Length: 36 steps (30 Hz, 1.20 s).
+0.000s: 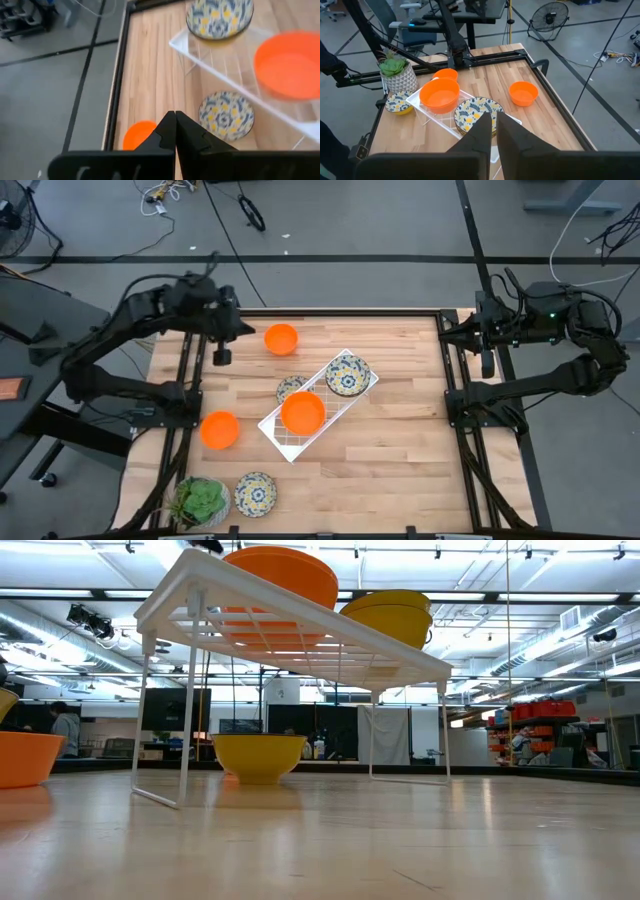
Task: Pick & Place Mini bowls
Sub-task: Stack the orange bowl on top of the orange bowl on the shelf
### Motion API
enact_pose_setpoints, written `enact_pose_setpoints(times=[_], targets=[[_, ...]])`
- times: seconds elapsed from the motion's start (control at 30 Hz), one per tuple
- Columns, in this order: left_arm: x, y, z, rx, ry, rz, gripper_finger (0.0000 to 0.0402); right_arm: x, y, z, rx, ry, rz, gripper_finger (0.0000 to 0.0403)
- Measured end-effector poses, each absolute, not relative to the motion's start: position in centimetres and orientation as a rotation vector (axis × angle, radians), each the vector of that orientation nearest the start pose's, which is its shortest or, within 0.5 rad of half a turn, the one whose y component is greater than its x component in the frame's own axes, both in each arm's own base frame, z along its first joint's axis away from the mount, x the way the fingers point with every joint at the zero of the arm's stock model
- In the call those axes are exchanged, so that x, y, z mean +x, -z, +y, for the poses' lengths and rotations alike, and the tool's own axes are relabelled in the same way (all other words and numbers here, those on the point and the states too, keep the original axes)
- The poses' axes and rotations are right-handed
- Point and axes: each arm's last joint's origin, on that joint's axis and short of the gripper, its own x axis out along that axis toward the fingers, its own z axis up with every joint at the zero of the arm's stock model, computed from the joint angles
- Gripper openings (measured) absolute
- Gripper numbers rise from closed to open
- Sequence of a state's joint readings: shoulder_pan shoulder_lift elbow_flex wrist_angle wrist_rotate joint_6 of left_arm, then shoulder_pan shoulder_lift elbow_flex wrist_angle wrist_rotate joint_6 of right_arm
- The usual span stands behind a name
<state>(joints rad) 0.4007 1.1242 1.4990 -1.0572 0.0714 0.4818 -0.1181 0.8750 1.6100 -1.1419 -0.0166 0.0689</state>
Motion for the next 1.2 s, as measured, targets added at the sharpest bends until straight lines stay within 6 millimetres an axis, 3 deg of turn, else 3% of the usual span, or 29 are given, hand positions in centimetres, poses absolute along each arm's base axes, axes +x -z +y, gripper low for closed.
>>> enact_pose_setpoints(times=[0.23, 0.8, 1.2], targets=[[19.7, -40.5, 8.7, 0.300, -0.105, 0.858, 0.0022, 8.1, -47.7, -0.9, 0.095, 0.114, 0.403, 0.0032], [23.4, -35.8, 11.9, 0.373, 0.004, 1.149, 0.0183, 8.1, -47.7, -0.9, 0.095, 0.114, 0.403, 0.0032], [25.0, -32.8, 15.2, 0.258, -0.032, 1.253, 0.0208, 8.1, -47.7, -0.9, 0.095, 0.114, 0.403, 0.0032]])
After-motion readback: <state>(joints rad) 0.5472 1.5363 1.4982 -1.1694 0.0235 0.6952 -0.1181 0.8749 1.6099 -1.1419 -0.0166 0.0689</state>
